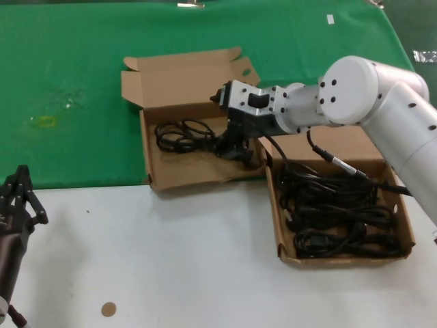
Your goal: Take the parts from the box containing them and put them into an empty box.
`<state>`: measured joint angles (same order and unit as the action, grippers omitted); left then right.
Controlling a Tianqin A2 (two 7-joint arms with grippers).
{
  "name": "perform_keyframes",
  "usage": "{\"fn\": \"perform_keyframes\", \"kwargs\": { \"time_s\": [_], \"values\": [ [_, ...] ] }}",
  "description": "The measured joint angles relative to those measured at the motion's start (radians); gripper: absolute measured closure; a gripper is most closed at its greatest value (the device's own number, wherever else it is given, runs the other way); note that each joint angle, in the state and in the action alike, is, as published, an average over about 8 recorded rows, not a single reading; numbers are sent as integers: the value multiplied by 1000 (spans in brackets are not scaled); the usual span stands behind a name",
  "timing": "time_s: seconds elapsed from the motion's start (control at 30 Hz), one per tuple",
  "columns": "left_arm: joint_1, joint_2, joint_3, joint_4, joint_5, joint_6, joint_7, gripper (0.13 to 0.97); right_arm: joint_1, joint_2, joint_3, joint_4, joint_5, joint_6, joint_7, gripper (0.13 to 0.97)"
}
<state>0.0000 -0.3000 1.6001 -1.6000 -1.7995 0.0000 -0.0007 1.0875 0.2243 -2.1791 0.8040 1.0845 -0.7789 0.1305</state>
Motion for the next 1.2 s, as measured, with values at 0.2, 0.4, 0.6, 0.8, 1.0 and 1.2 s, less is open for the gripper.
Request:
{"fn": "perform_keyframes", "kwargs": {
  "time_s": [0.2, 0.4, 0.6, 0.8, 1.0, 1.2],
  "values": [
    [0, 0, 0, 0, 0, 0, 0, 942, -5, 5, 2, 15, -2, -1, 8, 418],
    [0, 0, 0, 0, 0, 0, 0, 937, -32, 7, 16, 35, 15, 18, 5, 355],
    [0, 0, 0, 0, 0, 0, 0, 883, -99, 11, 52, 83, 60, 67, -4, 250],
    [0, 0, 0, 0, 0, 0, 0, 812, -182, 17, 96, 143, 115, 127, -15, 178],
    [0, 0, 0, 0, 0, 0, 0, 722, -269, 22, 142, 205, 172, 189, -26, 154],
    [0, 0, 0, 0, 0, 0, 1, 642, -355, 28, 189, 268, 230, 251, -37, 135]
  ]
}}
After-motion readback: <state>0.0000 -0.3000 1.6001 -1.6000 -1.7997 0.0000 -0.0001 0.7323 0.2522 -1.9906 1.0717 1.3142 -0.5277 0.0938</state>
